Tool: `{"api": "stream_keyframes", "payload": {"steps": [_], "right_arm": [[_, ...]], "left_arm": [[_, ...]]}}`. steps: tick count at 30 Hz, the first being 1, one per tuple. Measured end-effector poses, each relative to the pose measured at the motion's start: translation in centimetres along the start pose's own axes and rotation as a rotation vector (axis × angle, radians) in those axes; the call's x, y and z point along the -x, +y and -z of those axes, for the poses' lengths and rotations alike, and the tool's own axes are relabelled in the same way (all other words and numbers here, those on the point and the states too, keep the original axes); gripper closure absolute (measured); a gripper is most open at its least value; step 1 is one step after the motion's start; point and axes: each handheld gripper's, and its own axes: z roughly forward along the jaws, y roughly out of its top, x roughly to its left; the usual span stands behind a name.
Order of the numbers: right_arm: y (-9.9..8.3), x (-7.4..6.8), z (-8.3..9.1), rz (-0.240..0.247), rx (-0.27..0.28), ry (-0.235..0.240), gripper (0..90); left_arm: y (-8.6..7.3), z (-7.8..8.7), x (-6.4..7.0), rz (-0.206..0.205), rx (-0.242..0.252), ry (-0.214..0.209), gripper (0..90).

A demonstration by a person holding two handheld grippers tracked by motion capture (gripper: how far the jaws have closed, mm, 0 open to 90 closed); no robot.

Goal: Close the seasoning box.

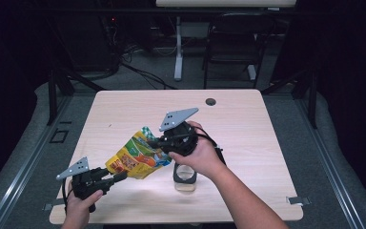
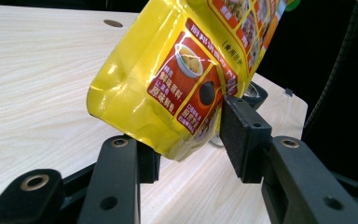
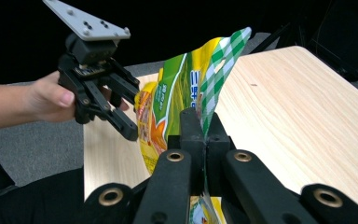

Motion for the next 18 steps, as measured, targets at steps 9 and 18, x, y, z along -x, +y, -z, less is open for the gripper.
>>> {"api": "stream_keyframes", "payload": {"steps": [9,18], "right_arm": [[-1.1,0.2,-0.2,-0.01,-0.003,-0.007,90.0],[-2.2,0.4,-0.5,-0.033,-0.002,-0.013,90.0]], "left_arm": [[0.0,-0.1,0.0,-0.008,-0.015,0.014,61.9],[0.0,-0.2,0.2,-0.026,-0.031,0.045,62.0]]}}
